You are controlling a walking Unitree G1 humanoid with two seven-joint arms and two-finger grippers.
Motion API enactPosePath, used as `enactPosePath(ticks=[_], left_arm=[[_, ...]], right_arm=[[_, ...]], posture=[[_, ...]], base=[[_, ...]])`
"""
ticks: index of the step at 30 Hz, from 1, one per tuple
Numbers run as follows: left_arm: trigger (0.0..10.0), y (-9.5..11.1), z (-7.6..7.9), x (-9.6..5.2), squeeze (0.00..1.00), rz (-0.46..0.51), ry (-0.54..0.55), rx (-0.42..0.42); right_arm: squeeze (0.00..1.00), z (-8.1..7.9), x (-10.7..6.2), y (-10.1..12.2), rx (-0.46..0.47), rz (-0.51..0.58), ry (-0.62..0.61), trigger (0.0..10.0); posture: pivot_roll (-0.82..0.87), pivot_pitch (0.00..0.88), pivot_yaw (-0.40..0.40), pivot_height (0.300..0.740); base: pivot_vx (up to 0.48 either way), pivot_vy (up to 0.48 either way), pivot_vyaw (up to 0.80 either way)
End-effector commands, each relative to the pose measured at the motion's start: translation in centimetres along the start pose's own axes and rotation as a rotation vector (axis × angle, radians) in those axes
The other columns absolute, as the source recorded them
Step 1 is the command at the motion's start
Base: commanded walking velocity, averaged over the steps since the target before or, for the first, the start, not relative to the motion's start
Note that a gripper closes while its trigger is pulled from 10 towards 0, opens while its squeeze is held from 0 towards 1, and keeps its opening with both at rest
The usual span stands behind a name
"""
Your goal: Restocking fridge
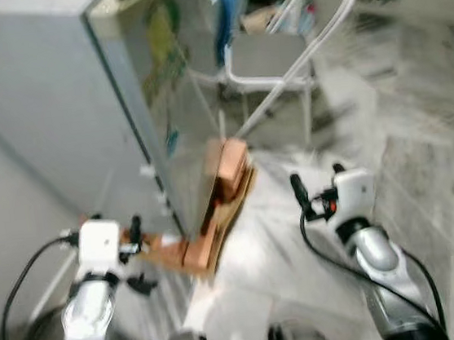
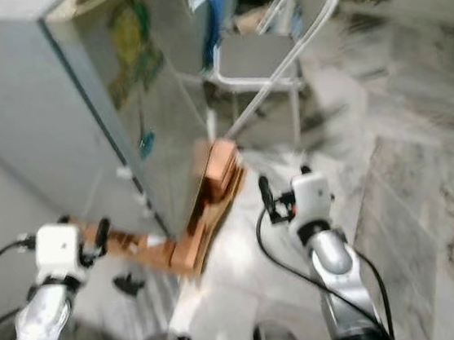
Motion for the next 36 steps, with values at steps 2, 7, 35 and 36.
enactPosePath(ticks=[2, 7, 35, 36], left_arm=[[10.0, 0.7, 0.2, 0.7, 0.00, 0.024, -0.012, -0.011], [10.0, 0.1, 0.2, 0.4, 0.00, 0.008, -0.026, -0.015], [10.0, 0.1, 1.6, 0.3, 0.00, 0.024, -0.011, -0.048], [10.0, 0.2, 1.5, 0.4, 0.00, 0.027, 0.001, -0.052]], right_arm=[[0.00, 0.5, -0.2, 0.1, -0.029, 0.003, -0.016, 10.0], [0.00, 0.7, -0.3, 0.1, -0.023, 0.006, -0.028, 10.0], [0.00, 0.8, -0.1, -0.2, -0.023, -0.011, 0.008, 10.0], [0.00, 0.8, -0.1, -0.2, -0.022, -0.009, 0.008, 10.0]], posture=[[0.07, 0.123, 0.016, 0.740], [0.07, 0.121, 0.018, 0.740], [0.07, 0.133, -0.031, 0.740], [0.07, 0.133, -0.030, 0.740]], base=[[0.000, 0.000, -0.80], [0.000, 0.000, -0.80], [0.000, 0.145, -0.52], [0.000, 0.000, 0.00]])
Point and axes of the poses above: a point about 5 cm out from each wrist's last joint towards the gripper, its own x axis pointing out of the wrist towards the gripper, its own y axis along the axis of the wrist's last joint, z = x × y, the point moved 2 cm from there along x, pointing out of the wrist towards the gripper, and after that the axes turned 4 degrees about -x, right-handed, at the moved point
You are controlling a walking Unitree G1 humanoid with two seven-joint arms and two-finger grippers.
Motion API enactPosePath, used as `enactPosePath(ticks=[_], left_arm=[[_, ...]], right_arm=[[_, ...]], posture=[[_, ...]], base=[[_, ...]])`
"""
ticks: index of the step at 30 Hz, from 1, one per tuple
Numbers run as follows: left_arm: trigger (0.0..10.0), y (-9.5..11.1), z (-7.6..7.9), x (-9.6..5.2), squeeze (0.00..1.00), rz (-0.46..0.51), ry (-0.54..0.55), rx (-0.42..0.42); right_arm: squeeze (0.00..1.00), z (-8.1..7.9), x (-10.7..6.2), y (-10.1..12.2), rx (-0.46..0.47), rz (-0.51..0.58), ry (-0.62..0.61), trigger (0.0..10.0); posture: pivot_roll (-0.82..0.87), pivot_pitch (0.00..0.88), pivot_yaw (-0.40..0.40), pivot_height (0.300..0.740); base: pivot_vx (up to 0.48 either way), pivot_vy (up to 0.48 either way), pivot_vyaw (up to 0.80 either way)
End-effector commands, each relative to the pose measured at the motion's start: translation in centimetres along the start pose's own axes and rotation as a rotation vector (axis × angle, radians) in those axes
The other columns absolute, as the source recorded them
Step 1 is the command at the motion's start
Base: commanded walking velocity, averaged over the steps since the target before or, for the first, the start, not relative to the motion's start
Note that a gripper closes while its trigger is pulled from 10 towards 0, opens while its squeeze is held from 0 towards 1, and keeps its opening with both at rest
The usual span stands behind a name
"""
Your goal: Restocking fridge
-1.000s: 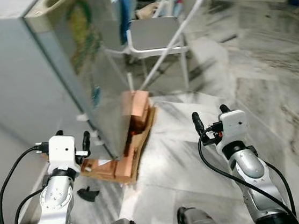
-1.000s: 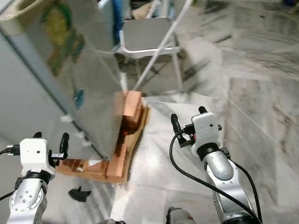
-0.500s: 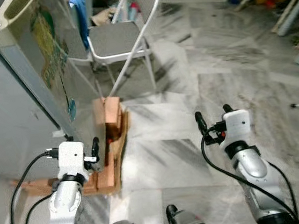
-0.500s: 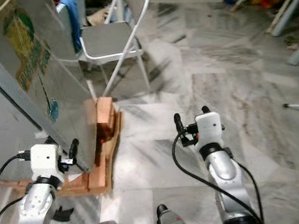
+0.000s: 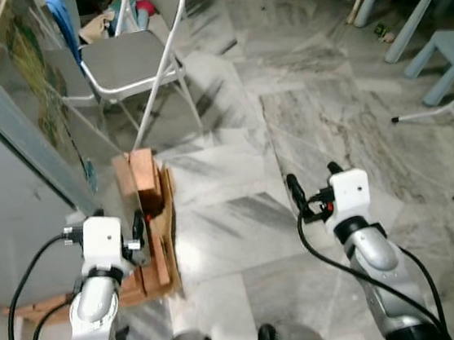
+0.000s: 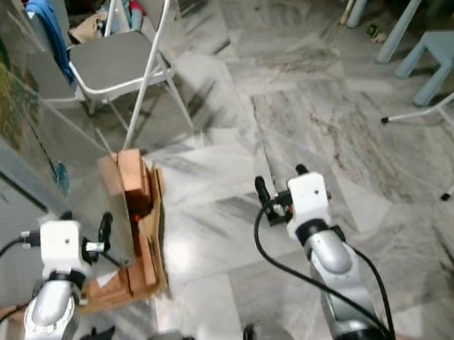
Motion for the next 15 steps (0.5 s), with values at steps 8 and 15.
enactPosePath(ticks=[8, 15], left_arm=[[10.0, -0.2, -0.5, 0.0, 0.00, -0.011, 0.009, 0.017], [10.0, 0.7, -3.1, 1.0, 0.00, 0.007, 0.063, 0.016]], right_arm=[[0.00, 0.6, 0.5, 0.6, 0.020, 0.002, -0.002, 10.0], [0.00, 0.4, 1.2, 1.4, -0.070, 0.021, -0.034, 10.0]], posture=[[0.08, 0.134, -0.031, 0.740], [0.08, 0.137, -0.028, 0.740]], base=[[0.000, 0.000, 0.00], [0.000, 0.000, 0.00]])
Point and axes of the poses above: a point about 5 cm out from each wrist's last joint towards the gripper, its own x axis pointing out of the wrist towards the gripper, its own y axis along the axis of the wrist's last joint, z = x × y, the point moved 2 cm from there along x, pointing out of the wrist towards the gripper, and after that the axes turned 4 degrees about -x, right-handed, at the moved point
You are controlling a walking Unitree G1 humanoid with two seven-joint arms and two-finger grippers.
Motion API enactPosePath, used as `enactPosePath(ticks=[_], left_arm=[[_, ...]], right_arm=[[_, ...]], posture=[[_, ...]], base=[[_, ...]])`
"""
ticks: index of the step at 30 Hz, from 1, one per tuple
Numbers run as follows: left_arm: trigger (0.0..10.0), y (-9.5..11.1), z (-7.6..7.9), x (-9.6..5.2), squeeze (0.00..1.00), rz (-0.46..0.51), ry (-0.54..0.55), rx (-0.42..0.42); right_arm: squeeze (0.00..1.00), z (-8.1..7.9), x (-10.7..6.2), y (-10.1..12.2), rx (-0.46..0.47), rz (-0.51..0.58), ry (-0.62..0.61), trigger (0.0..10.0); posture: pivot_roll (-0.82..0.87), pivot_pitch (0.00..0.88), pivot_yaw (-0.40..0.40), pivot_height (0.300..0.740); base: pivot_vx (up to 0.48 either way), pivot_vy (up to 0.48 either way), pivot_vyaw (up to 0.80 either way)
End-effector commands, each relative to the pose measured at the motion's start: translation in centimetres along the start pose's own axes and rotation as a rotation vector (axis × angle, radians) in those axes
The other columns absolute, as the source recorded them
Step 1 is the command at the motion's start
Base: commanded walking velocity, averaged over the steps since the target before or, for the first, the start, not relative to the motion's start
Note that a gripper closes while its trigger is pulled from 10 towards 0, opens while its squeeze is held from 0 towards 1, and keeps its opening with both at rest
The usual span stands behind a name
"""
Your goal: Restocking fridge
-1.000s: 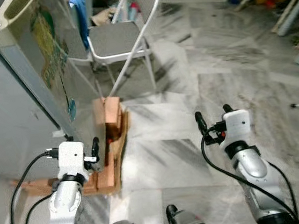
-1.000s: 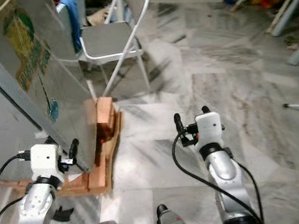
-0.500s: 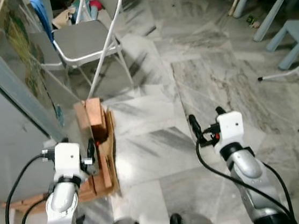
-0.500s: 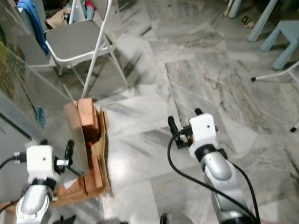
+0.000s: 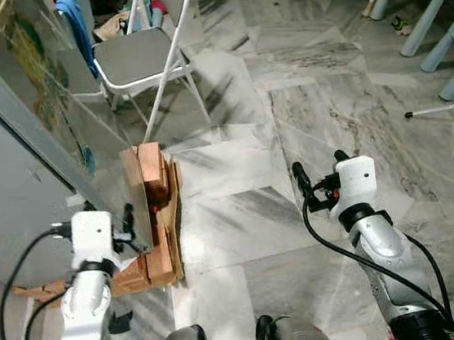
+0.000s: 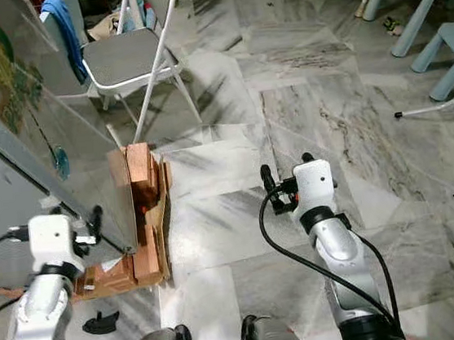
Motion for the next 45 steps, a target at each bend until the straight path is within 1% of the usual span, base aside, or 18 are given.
enactPosePath(ticks=[1, 2, 5, 7, 8, 9, 10, 11, 14, 19, 25, 26, 27, 30, 31, 33, 38, 45], left_arm=[[10.0, -0.2, -0.8, 0.1, 0.00, -0.014, 0.009, -0.001], [10.0, 0.0, -0.9, 0.2, 0.00, -0.011, 0.013, 0.001], [10.0, 0.3, -1.0, 0.2, 0.00, -0.003, 0.020, -0.010], [10.0, 0.5, -0.8, 0.1, 0.00, 0.005, 0.034, -0.042], [10.0, 0.6, -0.6, 0.0, 0.00, 0.008, 0.041, -0.053], [10.0, 0.6, -0.3, -0.1, 0.00, 0.011, 0.051, -0.080], [10.0, 0.6, -0.3, -0.1, 0.00, 0.011, 0.051, -0.080], [10.0, 0.6, 0.0, -0.2, 0.00, 0.010, 0.054, -0.101], [10.0, 0.3, 0.7, -0.4, 0.00, 0.002, 0.050, -0.114], [10.0, 0.2, 1.0, -0.6, 0.00, -0.003, 0.044, -0.108], [10.0, 0.4, 1.4, -0.2, 0.00, 0.002, 0.053, -0.106], [10.0, 0.6, 1.6, -0.2, 0.00, 0.007, 0.050, -0.105], [10.0, 0.8, 2.3, -0.2, 0.00, 0.020, 0.030, -0.101], [10.0, 1.1, 3.4, -0.3, 0.00, 0.040, -0.023, -0.096], [10.0, 1.1, 3.4, -0.3, 0.00, 0.040, -0.023, -0.096], [10.0, 1.4, 4.2, -0.5, 0.00, 0.050, -0.076, -0.097], [10.0, 1.3, 3.8, -0.4, 0.00, 0.047, -0.063, -0.092], [10.0, 1.3, 3.9, -0.4, 0.00, 0.049, -0.070, -0.083]], right_arm=[[0.00, -0.2, 0.2, 0.7, -0.056, 0.035, 0.000, 10.0], [0.00, -0.3, 0.2, 0.9, -0.057, 0.050, 0.003, 10.0], [0.00, -0.5, 0.2, 1.0, -0.015, 0.033, 0.016, 10.0], [0.00, -0.2, 0.1, 1.0, -0.033, 0.029, 0.015, 10.0], [0.00, -0.3, 0.1, 0.8, -0.021, 0.012, 0.020, 10.0], [0.00, -0.4, 0.0, 0.5, 0.017, -0.005, 0.030, 10.0], [0.00, -0.4, 0.0, 0.5, 0.017, -0.005, 0.030, 10.0], [0.00, -0.5, -0.2, 0.6, 0.041, 0.008, 0.031, 10.0], [0.00, -1.0, -0.5, 0.9, 0.050, 0.030, 0.056, 10.0], [0.00, -1.1, -0.4, 0.9, 0.045, 0.029, 0.068, 10.0], [0.00, -1.1, -0.3, 1.0, 0.050, 0.026, 0.073, 10.0], [0.00, -1.1, -0.3, 0.9, 0.051, 0.026, 0.074, 10.0], [0.00, -1.2, -0.3, 0.9, 0.050, 0.026, 0.076, 10.0], [0.00, -1.2, -0.4, 1.0, 0.040, 0.030, 0.080, 10.0], [0.00, -1.2, -0.4, 1.0, 0.040, 0.030, 0.080, 10.0], [0.00, -1.2, -0.5, 1.0, 0.037, 0.035, 0.087, 10.0], [0.00, -1.3, -0.4, 1.0, 0.035, 0.037, 0.093, 10.0], [0.00, -1.4, -0.3, 0.9, 0.044, 0.034, 0.097, 10.0]], posture=[[0.08, 0.138, -0.027, 0.740], [0.08, 0.139, -0.026, 0.740], [0.08, 0.141, -0.025, 0.740], [0.08, 0.141, -0.025, 0.740], [0.08, 0.142, -0.025, 0.740], [0.08, 0.142, -0.026, 0.740], [0.08, 0.142, -0.026, 0.740], [0.08, 0.143, -0.028, 0.740], [0.08, 0.144, -0.030, 0.740], [0.08, 0.142, -0.032, 0.740], [0.09, 0.141, -0.031, 0.740], [0.09, 0.140, -0.031, 0.740], [0.08, 0.140, -0.030, 0.740], [0.08, 0.139, -0.030, 0.740], [0.08, 0.139, -0.030, 0.740], [0.08, 0.138, -0.029, 0.740], [0.09, 0.138, -0.029, 0.740], [0.09, 0.139, -0.031, 0.740]], base=[[0.000, 0.000, 0.00], [0.000, 0.000, 0.00], [0.000, 0.000, 0.00], [0.000, 0.000, 0.00], [0.000, 0.000, 0.00], [0.000, 0.000, 0.00], [0.000, 0.000, 0.00], [0.000, 0.469, 0.00], [0.000, 0.472, 0.00], [0.000, 0.468, 0.00], [0.000, 0.439, 0.00], [0.000, 0.000, 0.00], [0.000, 0.000, 0.00], [0.000, 0.000, 0.00], [0.000, 0.000, 0.00], [0.000, 0.000, 0.00], [0.000, 0.000, 0.74], [0.000, -0.266, 0.00]])
Point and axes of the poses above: a point about 5 cm out from each wrist's last joint towards the gripper, its own x axis pointing out of the wrist towards the gripper, its own y axis along the axis of the wrist's last joint, z = x × y, the point moved 2 cm from there along x, pointing out of the wrist towards the gripper, and after that the axes turned 4 degrees about -x, right-handed, at the moved point
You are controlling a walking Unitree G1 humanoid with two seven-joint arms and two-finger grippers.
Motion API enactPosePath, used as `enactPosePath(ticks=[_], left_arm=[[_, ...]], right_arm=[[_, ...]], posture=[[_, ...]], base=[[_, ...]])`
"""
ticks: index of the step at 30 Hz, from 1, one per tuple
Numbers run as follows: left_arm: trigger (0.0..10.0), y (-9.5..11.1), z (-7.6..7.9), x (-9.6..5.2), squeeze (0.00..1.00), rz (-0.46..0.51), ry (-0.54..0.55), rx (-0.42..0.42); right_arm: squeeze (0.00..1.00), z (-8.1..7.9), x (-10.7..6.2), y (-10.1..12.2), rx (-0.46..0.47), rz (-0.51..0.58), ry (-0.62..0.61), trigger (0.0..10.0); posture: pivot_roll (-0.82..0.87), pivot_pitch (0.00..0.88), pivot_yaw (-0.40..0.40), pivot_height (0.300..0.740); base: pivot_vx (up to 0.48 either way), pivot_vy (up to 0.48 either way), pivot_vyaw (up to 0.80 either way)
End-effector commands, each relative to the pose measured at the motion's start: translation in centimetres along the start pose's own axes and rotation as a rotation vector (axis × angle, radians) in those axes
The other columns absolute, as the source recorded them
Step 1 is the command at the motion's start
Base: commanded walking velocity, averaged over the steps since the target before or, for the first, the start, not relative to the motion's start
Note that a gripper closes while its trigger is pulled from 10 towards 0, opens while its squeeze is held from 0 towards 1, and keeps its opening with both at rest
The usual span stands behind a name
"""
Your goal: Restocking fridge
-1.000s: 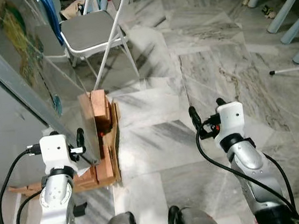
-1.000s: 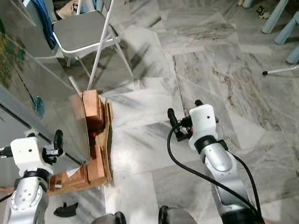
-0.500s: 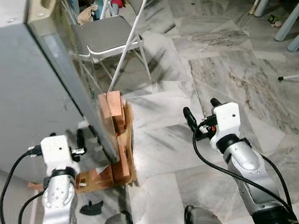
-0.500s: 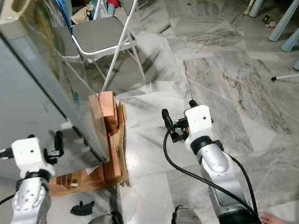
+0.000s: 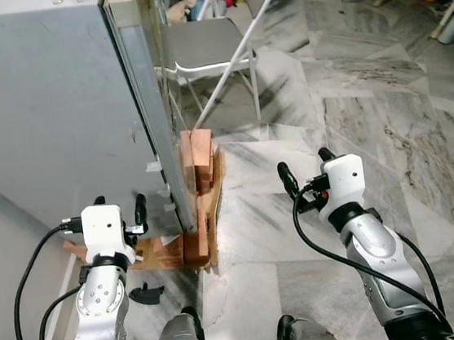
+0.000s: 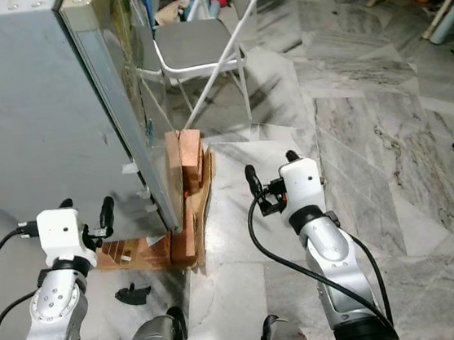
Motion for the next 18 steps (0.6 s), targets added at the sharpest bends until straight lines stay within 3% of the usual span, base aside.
enactPosePath(ticks=[1, 7, 18], left_arm=[[10.0, 0.07, 0.52, 0.01, 0.00, 0.005, -0.017, 0.000], [10.0, 0.00, 0.63, -0.02, 0.00, 0.000, -0.022, -0.003], [10.0, -0.32, -0.20, 0.04, 0.00, -0.015, 0.006, 0.009]], right_arm=[[0.00, 0.27, -0.24, -0.28, 0.000, -0.009, -0.009, 10.0], [0.00, 0.24, -0.23, -0.36, 0.000, -0.011, -0.004, 10.0], [0.00, 0.11, -0.19, -0.44, 0.003, -0.015, -0.001, 10.0]], posture=[[0.09, 0.139, -0.031, 0.740], [0.09, 0.141, -0.031, 0.740], [0.09, 0.144, -0.033, 0.740]], base=[[0.000, -0.450, 0.00], [0.000, -0.417, 0.00], [0.000, 0.000, 0.00]])
Point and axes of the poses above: a point about 5 cm out from each wrist's last joint towards the gripper, its own x axis pointing out of the wrist towards the gripper, its own y axis along the axis of the wrist's last joint, z = x × y, the point moved 2 cm from there along x, pointing out of the wrist towards the gripper, and after that the axes turned 4 degrees about -x, right-handed, at the moved point
